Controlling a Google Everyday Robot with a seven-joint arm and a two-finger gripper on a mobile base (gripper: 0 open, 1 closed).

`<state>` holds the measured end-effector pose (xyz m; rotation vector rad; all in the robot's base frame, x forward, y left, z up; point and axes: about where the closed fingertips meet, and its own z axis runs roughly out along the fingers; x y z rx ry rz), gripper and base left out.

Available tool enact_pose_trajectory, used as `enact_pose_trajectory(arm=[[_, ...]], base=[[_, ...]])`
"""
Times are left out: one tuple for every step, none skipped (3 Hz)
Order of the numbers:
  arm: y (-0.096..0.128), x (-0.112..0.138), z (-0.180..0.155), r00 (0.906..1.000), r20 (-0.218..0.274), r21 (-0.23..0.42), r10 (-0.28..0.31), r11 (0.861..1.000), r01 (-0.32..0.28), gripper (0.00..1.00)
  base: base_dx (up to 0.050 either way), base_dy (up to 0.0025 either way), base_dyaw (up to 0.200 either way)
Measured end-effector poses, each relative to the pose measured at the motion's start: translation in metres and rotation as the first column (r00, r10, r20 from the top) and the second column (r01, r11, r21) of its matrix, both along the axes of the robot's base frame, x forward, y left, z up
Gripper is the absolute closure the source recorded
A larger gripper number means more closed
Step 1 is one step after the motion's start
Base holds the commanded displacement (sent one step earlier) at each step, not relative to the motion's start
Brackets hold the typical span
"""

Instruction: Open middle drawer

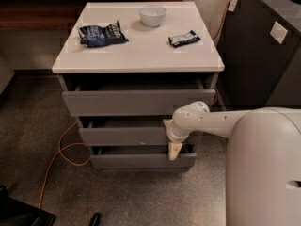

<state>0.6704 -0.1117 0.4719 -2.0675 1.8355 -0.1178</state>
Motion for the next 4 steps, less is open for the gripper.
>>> enact_pose_trajectory(arm=[[0.002,0.010,-0.011,0.9999,0.015,-0.005,0.000,1.000,0.000,0.00],[0.000,0.026,-0.018,0.9993,0.031,-0.002,-0.022,1.000,0.022,0.00],[-0.004,0.042,-0.024,0.9983,0.037,-0.002,-0.046,0.999,0.046,0.00],[-0.003,0.050,-0.032,0.9979,0.027,-0.005,-0.059,0.998,0.059,0.16]], base=[[0.000,0.00000,0.000],[0.000,0.00000,0.000],[0.000,0.00000,0.000],[0.000,0.00000,0.000]])
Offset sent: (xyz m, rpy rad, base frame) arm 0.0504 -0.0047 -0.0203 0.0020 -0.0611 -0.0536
